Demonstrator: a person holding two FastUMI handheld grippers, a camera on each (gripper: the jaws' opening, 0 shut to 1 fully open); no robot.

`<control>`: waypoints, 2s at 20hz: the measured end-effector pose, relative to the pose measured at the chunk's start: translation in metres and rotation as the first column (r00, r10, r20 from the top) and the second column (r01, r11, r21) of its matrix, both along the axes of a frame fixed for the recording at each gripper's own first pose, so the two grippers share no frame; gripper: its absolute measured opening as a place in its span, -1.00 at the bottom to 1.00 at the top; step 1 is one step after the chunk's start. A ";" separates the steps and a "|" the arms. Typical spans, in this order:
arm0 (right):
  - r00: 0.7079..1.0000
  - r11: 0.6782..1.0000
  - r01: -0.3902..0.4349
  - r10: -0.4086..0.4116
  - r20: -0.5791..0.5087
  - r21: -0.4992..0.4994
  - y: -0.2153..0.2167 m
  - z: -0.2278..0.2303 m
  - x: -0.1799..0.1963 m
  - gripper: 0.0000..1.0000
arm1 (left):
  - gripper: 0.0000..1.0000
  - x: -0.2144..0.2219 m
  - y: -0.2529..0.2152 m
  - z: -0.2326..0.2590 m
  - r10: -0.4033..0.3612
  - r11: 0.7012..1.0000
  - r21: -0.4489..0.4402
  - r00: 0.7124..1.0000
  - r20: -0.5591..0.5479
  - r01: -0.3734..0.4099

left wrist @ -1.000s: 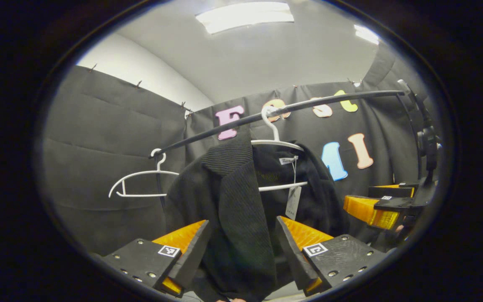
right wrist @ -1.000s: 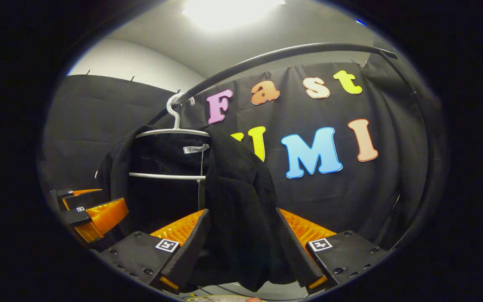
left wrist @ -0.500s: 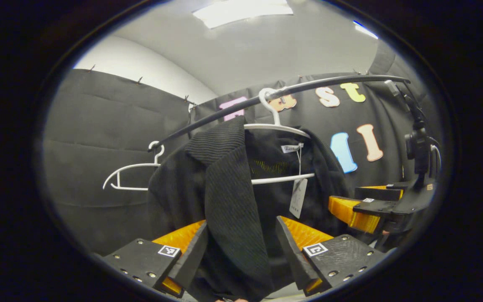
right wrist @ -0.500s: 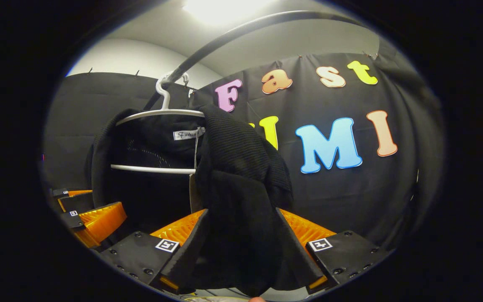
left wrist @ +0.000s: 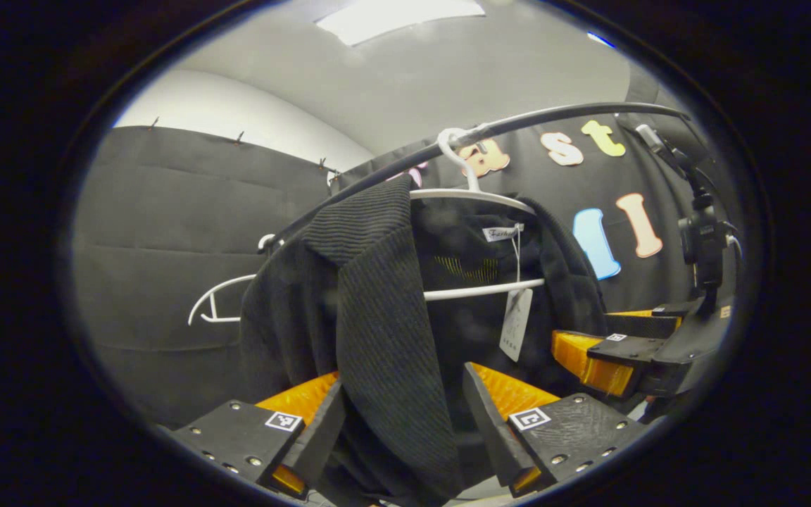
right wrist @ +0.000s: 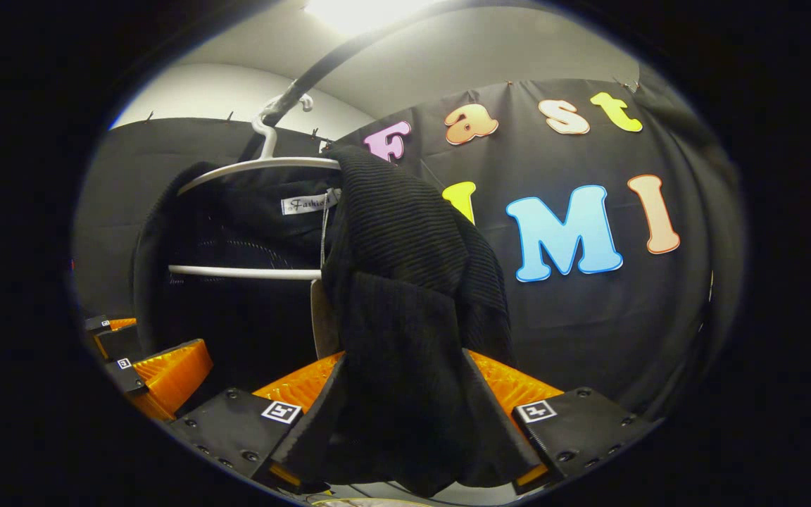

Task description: Grasp the clothes on the hanger with both hands and then place them into the laundry hamper below.

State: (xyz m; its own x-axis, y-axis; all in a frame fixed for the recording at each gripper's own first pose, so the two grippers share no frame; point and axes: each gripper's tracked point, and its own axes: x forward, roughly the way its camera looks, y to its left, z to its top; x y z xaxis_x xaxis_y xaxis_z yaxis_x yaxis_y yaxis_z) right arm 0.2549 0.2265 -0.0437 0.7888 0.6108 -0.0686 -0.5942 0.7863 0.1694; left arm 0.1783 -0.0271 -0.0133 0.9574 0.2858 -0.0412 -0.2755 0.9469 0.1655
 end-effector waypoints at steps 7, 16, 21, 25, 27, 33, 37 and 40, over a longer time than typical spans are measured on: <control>0.998 0.999 0.048 -0.049 -0.029 -0.025 -0.010 -0.004 0.012 -0.56 | 0.08 0.002 0.008 0.004 0.025 0.999 0.024 1.000 0.004 -0.025; 0.949 0.968 0.251 -0.252 0.188 0.030 -0.069 0.054 0.011 -1.00 | -0.99 -0.039 0.041 0.048 0.092 0.991 0.083 0.990 0.110 -0.101; 0.906 0.952 0.300 -0.306 0.294 0.068 -0.092 0.087 0.017 -0.97 | -0.99 -0.053 0.056 0.075 0.130 0.985 0.092 0.979 0.156 -0.145; 0.881 0.937 0.341 -0.346 0.324 0.075 -0.108 0.100 0.026 -0.96 | -0.99 -0.062 0.070 0.108 0.146 0.980 0.105 0.966 0.213 -0.171; 0.869 0.930 0.357 -0.363 0.337 0.083 -0.114 0.107 0.033 -1.00 | -0.99 -0.066 0.075 0.126 0.144 0.977 0.115 0.957 0.252 -0.178; 0.838 0.907 0.398 -0.419 0.348 0.134 -0.122 0.124 0.059 -0.97 | -0.98 -0.063 0.097 0.155 0.158 0.973 0.116 0.940 0.303 -0.201; 0.829 0.897 0.415 -0.441 0.345 0.150 -0.122 0.125 0.082 -0.97 | -0.99 -0.049 0.118 0.167 0.171 0.968 0.120 0.933 0.317 -0.219; 0.834 0.896 0.416 -0.443 0.327 0.154 -0.116 0.122 0.093 -0.97 | -0.98 -0.039 0.127 0.170 0.162 0.974 0.101 0.938 0.308 -0.201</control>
